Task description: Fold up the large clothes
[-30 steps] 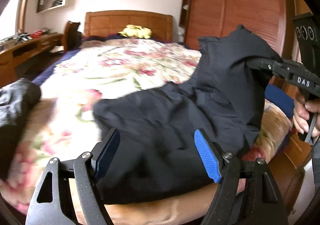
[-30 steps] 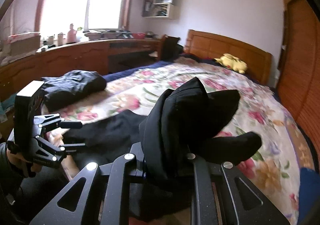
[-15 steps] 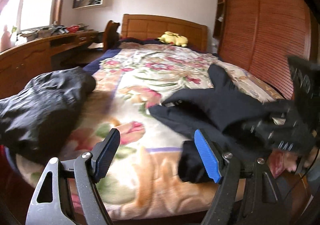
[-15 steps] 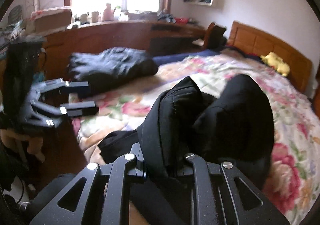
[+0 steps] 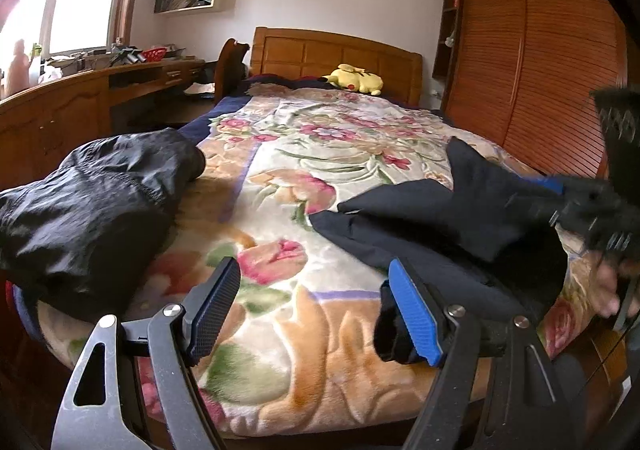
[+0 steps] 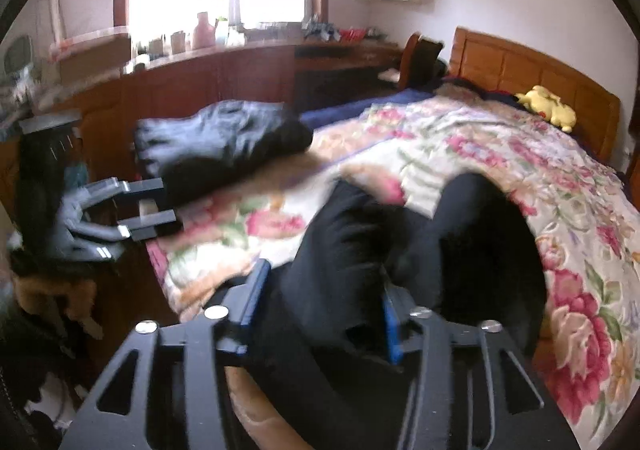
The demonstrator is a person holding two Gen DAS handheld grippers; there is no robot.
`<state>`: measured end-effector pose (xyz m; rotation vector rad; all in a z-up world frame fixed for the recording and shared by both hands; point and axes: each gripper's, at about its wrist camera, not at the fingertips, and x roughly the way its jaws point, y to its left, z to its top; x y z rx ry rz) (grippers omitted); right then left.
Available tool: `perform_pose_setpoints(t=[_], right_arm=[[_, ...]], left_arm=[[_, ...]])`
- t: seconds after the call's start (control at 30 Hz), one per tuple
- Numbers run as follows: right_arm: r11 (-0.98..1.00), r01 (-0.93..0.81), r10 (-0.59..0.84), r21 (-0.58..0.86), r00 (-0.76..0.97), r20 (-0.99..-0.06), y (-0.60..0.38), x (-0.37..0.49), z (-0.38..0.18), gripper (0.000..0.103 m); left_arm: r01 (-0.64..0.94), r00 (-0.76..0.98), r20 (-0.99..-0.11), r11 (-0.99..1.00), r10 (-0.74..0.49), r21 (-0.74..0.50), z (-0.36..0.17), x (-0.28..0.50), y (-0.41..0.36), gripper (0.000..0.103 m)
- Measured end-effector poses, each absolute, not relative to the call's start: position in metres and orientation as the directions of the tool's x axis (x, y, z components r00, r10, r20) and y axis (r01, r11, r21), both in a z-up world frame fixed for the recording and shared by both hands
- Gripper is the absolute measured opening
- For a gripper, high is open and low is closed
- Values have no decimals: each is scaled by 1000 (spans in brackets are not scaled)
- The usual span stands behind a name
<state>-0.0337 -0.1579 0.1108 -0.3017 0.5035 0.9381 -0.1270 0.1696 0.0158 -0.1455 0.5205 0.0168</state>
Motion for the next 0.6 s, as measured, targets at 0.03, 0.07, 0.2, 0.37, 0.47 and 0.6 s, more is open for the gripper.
perform_pose_setpoints(t=[0.03,0.07,0.2,0.37,0.47,0.6], right_arm=[[571,-820,695,-31,504,-513,-165,-35,120,61],[581,-813,696,-38,520,-495,-177,-37,123,65],[620,-783,686,-52,573,-447,-213,-32,139,65],[694,-718,611,-54,627,-482,-241,-20,122,65],[726,-687,588,-35,646,-487,-252,-13,116,65],[759,-650,550,-45,677,-489,-253,-3,109,65]], left_arm=[[-47,868,-496,990,-25,-133,17,-126,167,78],[-40,869,-493,990,-31,-132,17,-124,165,78],[-18,873,-486,991,-47,-130,23,-120,154,78],[21,876,-476,991,-81,-131,29,-117,136,78],[55,875,-472,990,-110,-130,34,-110,121,78],[121,873,-460,985,-163,-120,45,-95,93,78]])
